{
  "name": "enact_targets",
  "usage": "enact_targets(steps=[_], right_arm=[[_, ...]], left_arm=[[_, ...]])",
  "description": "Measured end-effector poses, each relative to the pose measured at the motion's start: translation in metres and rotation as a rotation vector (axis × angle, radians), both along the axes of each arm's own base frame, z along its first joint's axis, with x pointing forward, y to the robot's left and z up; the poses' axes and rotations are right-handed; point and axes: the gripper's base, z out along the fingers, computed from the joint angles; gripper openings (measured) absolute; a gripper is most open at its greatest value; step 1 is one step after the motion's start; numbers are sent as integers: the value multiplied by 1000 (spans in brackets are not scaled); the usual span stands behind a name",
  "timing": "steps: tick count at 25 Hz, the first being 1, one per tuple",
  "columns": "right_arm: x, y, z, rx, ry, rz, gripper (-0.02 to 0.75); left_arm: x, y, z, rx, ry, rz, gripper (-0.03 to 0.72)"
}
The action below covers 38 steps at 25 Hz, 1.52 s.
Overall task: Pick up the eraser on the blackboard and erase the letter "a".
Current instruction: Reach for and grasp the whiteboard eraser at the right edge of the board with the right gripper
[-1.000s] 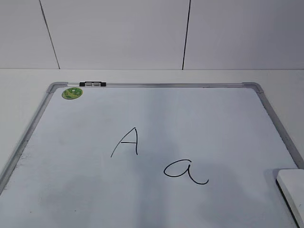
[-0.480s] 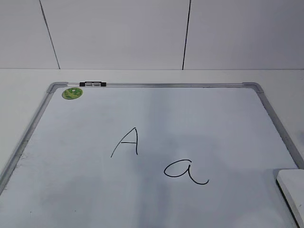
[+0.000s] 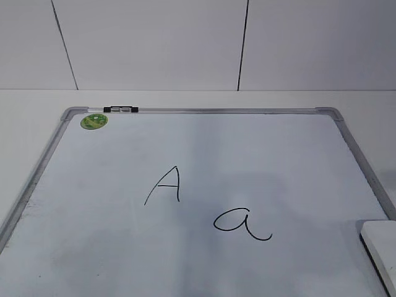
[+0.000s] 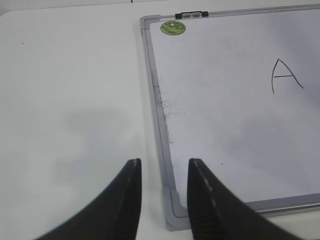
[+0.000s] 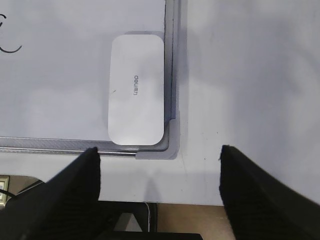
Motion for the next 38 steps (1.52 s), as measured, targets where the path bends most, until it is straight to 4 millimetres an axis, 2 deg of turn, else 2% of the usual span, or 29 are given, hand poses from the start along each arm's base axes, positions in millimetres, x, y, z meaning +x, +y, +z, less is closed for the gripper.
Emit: enact_targets(steps=[21, 26, 38], right_arm=[[62, 13, -27, 129, 345, 60, 589], [69, 16, -31, 161, 374, 63, 589], [69, 19, -30, 210, 378, 46, 589]], left_arm=[[0, 0, 0, 0, 0, 0, 235], [0, 0, 0, 0, 0, 0, 235], [0, 0, 0, 0, 0, 0, 235]])
